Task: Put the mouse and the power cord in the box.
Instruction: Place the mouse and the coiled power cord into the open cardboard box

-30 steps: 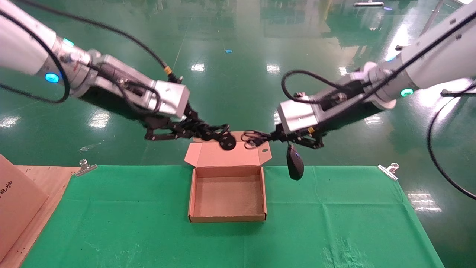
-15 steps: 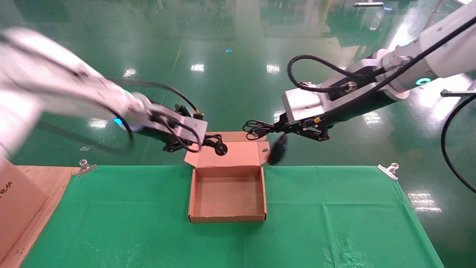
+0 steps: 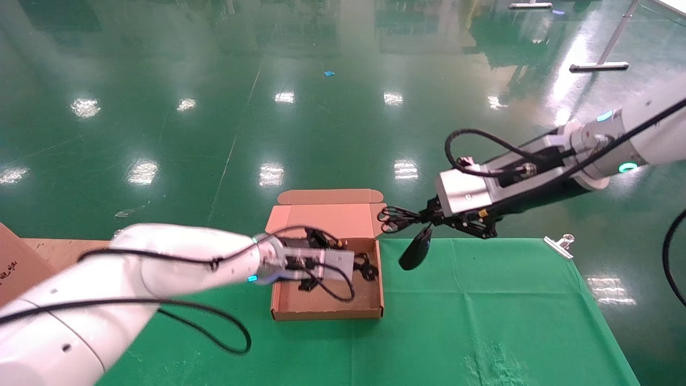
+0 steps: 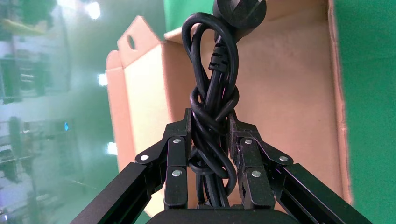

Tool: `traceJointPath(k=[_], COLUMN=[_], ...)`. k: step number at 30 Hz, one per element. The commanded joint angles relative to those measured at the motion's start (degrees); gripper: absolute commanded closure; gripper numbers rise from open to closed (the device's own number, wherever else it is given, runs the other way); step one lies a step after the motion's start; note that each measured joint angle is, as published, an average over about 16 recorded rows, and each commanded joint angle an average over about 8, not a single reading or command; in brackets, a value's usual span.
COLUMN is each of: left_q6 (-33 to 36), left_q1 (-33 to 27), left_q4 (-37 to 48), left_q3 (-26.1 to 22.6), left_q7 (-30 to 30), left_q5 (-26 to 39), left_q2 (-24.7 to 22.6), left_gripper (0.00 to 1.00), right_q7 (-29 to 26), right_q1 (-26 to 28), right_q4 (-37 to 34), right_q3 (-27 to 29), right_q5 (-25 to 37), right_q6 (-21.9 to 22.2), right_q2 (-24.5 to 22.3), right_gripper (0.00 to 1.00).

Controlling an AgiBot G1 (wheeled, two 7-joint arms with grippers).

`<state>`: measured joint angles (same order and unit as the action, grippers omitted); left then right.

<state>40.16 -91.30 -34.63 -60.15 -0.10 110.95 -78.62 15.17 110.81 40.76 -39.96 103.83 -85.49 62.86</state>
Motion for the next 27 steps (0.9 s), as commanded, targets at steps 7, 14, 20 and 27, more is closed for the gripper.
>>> traceJointPath(k=[7, 14, 20, 27], left_q6=[-4.5, -6.0, -7.0, -5.6], left_q1=[0.7, -0.2, -1.0, -2.7], left_q4=[-0.1, 0.4, 0.4, -0.1], left_q3=[-6.4, -10.4, -12.8, -9.6], left_q7=[-2.6, -3.1, -2.9, -1.2], left_q5=[-3.8, -7.1, -9.9, -19.3], left_q2=[0.0, 0.1, 0.2, 3.0], left_gripper=[0.00, 0.00, 0.00, 0.00], right_q7=[2.4, 3.5, 3.4, 2.4], right_q1=[-1.5, -1.8, -1.5, -1.1], right_q4=[-2.5, -4.5, -5.1, -5.0], right_q3=[-0.1, -0.3, -0.4, -0.8], right_q5=[0.1, 0.2, 0.1, 0.3], right_q6=[1.2, 1.8, 1.8, 2.4], right_q2=[-0.5, 0.6, 2.0, 4.5], right_gripper=[1.00, 1.00, 1.00, 1.00])
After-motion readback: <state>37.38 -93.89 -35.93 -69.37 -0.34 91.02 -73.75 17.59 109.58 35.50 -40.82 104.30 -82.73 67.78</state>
